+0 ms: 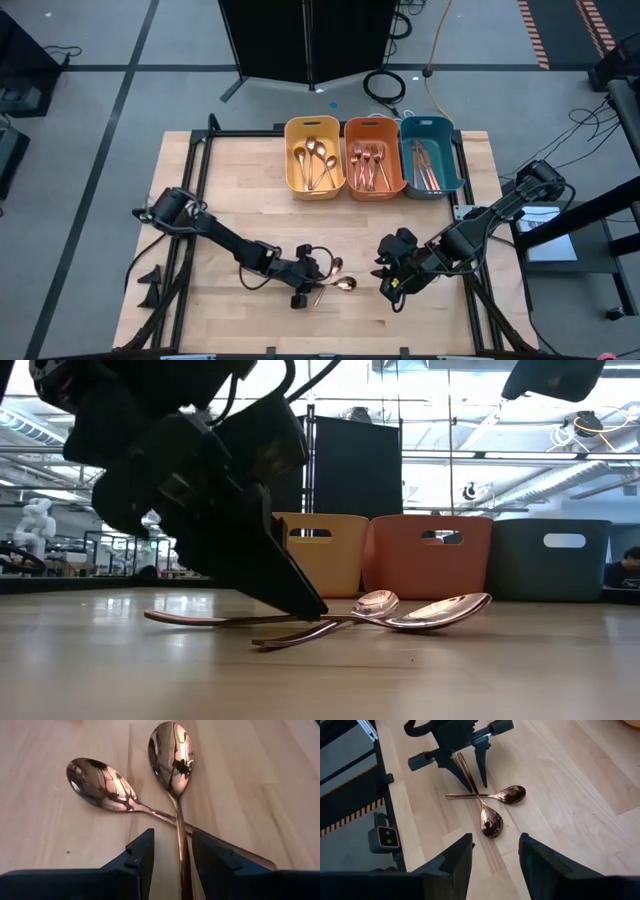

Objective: Sort silverware
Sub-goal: Put the copper spoon into the yellow bin

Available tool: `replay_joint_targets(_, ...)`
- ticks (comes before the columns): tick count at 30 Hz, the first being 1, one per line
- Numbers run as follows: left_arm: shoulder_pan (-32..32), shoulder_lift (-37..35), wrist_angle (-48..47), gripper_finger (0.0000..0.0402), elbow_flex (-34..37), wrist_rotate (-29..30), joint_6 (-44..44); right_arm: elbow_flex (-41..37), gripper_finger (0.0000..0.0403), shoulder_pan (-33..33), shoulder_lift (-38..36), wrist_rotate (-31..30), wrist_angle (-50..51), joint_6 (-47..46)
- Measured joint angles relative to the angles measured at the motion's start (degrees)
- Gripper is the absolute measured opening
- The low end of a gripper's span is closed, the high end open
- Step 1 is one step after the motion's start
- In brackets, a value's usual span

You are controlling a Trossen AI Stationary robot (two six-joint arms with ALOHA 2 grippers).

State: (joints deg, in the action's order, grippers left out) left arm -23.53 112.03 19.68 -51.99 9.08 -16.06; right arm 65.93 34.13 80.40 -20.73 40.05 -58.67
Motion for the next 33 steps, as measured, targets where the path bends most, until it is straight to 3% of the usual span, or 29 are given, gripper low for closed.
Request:
replay_joint_targets(10, -1.51, 2.97, 1.57, 0.0118, -0.22, 3.92, 2.28, 0.0, 0.0148, -0.04, 0.0, -0.17, 0.18, -0.2)
replay_joint_targets(20, -1.88, 3.67, 1.7, 0.0011, -0.2, 4.44, 2.45, 0.0, 0.0148, -0.07, 0.0, 0.07, 0.09, -1.2)
replay_joint_targets(33, -1.65, 0.0, 4.18, 0.0009, 0.23, 4.74, -0.14, 0.0, 0.0148, -0.09, 0.0, 1.37, 0.05, -2.01)
